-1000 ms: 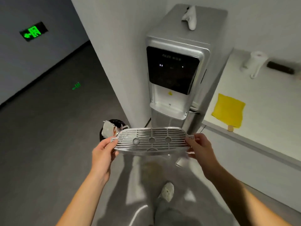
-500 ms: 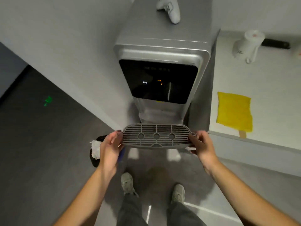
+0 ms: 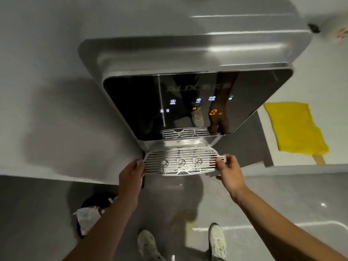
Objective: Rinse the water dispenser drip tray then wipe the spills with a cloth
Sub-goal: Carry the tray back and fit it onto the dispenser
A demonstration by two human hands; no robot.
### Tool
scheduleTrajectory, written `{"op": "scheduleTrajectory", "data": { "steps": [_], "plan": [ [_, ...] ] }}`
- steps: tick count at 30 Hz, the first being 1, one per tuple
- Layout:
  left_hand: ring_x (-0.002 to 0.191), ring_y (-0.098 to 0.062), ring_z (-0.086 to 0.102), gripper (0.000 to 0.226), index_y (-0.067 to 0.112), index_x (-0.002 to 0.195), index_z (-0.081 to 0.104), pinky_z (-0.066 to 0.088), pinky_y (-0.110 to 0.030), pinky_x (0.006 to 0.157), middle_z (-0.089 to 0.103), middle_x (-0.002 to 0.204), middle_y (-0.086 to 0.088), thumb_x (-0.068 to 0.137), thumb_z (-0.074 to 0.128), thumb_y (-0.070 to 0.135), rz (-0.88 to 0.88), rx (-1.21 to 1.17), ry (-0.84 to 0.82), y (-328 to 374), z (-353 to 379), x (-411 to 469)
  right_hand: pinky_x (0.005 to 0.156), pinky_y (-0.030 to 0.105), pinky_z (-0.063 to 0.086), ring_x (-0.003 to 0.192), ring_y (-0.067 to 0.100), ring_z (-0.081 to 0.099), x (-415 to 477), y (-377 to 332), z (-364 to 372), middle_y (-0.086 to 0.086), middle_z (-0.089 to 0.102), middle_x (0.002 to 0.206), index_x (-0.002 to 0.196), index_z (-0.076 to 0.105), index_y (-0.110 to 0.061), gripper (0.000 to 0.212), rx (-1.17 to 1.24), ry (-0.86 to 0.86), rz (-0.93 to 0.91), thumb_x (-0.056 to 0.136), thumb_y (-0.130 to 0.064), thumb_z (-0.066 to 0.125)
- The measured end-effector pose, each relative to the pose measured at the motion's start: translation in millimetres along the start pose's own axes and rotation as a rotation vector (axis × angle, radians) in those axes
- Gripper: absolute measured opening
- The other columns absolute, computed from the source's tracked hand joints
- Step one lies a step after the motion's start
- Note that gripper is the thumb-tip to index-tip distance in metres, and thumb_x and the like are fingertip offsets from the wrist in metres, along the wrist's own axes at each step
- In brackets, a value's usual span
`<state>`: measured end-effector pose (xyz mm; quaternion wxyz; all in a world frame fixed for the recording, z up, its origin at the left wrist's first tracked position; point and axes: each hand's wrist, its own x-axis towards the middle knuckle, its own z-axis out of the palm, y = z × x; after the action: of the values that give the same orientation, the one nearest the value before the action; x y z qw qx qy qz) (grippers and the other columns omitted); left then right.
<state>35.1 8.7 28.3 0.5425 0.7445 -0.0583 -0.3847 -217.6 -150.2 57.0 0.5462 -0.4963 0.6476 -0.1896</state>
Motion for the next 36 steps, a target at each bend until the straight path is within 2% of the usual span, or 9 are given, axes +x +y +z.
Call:
{"op": "scheduleTrajectory", "data": {
  "steps": [4,8,10,17,20,24,28,32,36],
  "plan": [
    [0.091,-0.022,0.071,0.023,0.021,0.081,0.078,0.055,-0.038,0.087,0.077,0.085,-0.007,0.096,0.061,0.027,-0.027,0.075,-0.04,-20.5,13.8,41.9,0.087,0.062,0.056,0.092,0.031,0.068,38.6,22.6,23.2,0.005,0.069,0.1,0.123,0.055,-0.014,0.022,-0.038,0.037,-0.017,0.106,-0.028,0.05],
    [0.083,-0.033,0.063,0.031,0.006,0.083,0.071,0.05,-0.043,0.078,0.069,0.089,-0.025,0.103,0.053,0.022,0.01,0.186,-0.024,-39.5,25.2,63.9,0.096,0.062,0.051,0.111,0.033,0.065,65.6,45.8,35.4,0.009,0.069,0.119,0.127,0.056,-0.014,0.026,-0.131,0.036,-0.033,0.107,-0.029,0.047],
    [0.076,-0.03,0.057,0.033,0.004,0.082,0.067,0.044,-0.041,0.072,0.065,0.086,-0.029,0.104,0.05,0.02,0.027,0.242,0.001,-45.0,29.0,67.1,0.097,0.06,0.051,0.112,0.034,0.064,71.2,53.9,40.1,0.01,0.069,0.121,0.127,0.056,-0.014,0.027,-0.171,0.037,-0.044,0.108,-0.029,0.046],
    [0.073,-0.029,0.054,0.033,0.003,0.084,0.063,0.041,-0.04,0.069,0.061,0.077,-0.016,0.106,0.046,0.02,0.05,0.325,0.032,-53.5,35.1,69.9,0.094,0.042,0.049,0.106,0.029,0.061,78.9,57.8,48.7,0.01,0.067,0.123,0.134,0.053,-0.012,0.032,-0.208,0.061,-0.094,0.109,-0.029,0.042],
    [0.073,-0.027,0.056,0.032,0.006,0.082,0.062,0.043,-0.04,0.069,0.061,0.076,-0.013,0.106,0.046,0.02,0.069,0.343,0.047,-52.4,39.0,70.9,0.09,0.033,0.041,0.103,0.023,0.056,87.0,55.5,50.5,0.01,0.066,0.126,0.137,0.051,-0.013,0.034,-0.208,0.061,-0.104,0.11,-0.03,0.04],
    [0.071,-0.028,0.054,0.033,0.007,0.077,0.057,0.041,-0.039,0.065,0.058,0.072,-0.01,0.106,0.045,0.016,0.12,0.425,0.102,-47.5,46.7,70.8,0.09,0.033,0.039,0.108,0.027,0.057,92.8,54.0,51.3,0.011,0.065,0.131,0.141,0.048,-0.015,0.037,-0.216,0.061,-0.108,0.11,-0.032,0.038],
    [0.078,-0.035,0.061,0.034,0.003,0.084,0.061,0.05,-0.046,0.074,0.064,0.078,-0.015,0.107,0.043,0.018,0.13,0.424,0.131,-44.6,48.9,71.2,0.089,0.033,0.039,0.104,0.023,0.055,95.0,54.1,54.6,0.011,0.064,0.132,0.14,0.047,-0.015,0.036,-0.217,0.063,-0.092,0.11,-0.032,0.036],
    [0.077,-0.031,0.059,0.033,0.006,0.086,0.064,0.045,-0.039,0.071,0.065,0.08,-0.014,0.108,0.043,0.019,0.122,0.376,0.133,-45.0,46.4,71.5,0.087,0.033,0.037,0.109,0.032,0.058,96.2,58.0,55.6,0.014,0.065,0.127,0.136,0.049,-0.013,0.033,-0.221,0.07,-0.106,0.11,-0.03,0.038],
    [0.076,-0.028,0.058,0.034,0.007,0.083,0.062,0.043,-0.038,0.07,0.064,0.079,-0.013,0.108,0.042,0.019,0.127,0.381,0.124,-43.2,46.7,71.8,0.087,0.032,0.037,0.105,0.029,0.056,100.0,59.6,55.8,0.014,0.066,0.127,0.136,0.05,-0.012,0.033,-0.21,0.072,-0.119,0.11,-0.03,0.039]
  ]
}}
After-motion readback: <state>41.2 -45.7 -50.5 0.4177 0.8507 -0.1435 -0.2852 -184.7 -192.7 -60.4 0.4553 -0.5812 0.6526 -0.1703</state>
